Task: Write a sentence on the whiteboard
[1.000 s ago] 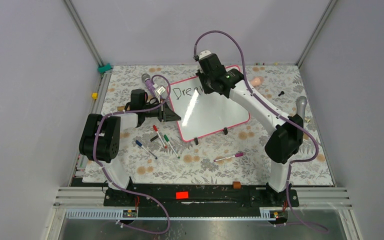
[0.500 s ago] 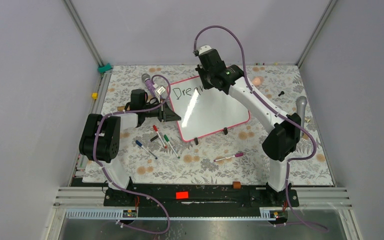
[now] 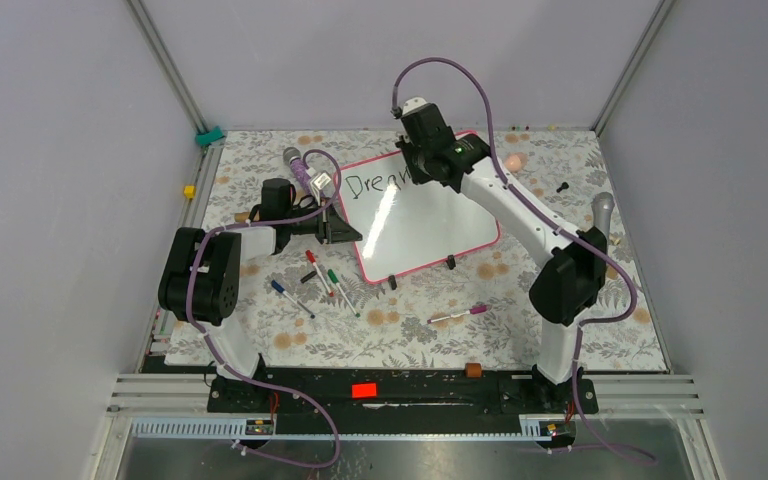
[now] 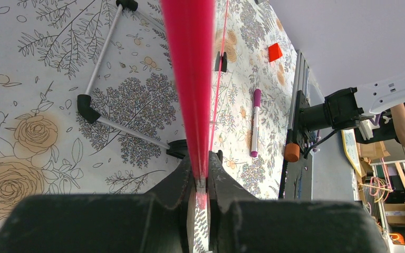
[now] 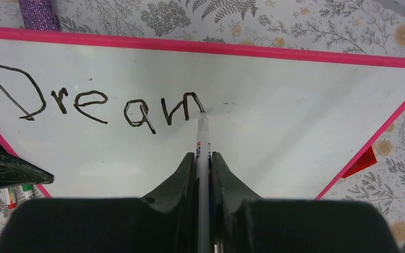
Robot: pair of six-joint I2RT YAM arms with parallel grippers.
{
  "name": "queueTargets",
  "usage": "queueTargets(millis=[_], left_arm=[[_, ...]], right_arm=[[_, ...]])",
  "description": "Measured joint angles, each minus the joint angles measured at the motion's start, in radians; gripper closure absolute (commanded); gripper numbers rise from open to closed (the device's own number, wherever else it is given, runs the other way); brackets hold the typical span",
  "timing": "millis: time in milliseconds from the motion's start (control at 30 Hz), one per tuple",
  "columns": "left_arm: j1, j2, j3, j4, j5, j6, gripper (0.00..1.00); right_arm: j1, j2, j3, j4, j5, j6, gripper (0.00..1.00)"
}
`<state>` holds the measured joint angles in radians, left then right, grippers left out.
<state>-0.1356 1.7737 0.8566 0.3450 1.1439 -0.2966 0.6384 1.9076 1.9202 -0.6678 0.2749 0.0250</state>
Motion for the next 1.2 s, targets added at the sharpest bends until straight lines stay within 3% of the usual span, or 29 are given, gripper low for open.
queueTargets(millis=[500,800,1200], left_arm=[[0.000,0.000,0.000,0.002,0.001,0.005,1.00],[0.000,0.000,0.000,0.002,0.001,0.005,1.00],[0.000,0.000,0.001,0.001,0.002,0.005,1.00]], right_arm=[[-0.004,-0.045,-0.072,0.003,-0.005,0.004,1.00],[-0.028,-0.146,-0.156,0.084,-0.024,0.034,1.00],[-0.078,-0.163,-0.234,0.167,-0.024,0.093,1.00]])
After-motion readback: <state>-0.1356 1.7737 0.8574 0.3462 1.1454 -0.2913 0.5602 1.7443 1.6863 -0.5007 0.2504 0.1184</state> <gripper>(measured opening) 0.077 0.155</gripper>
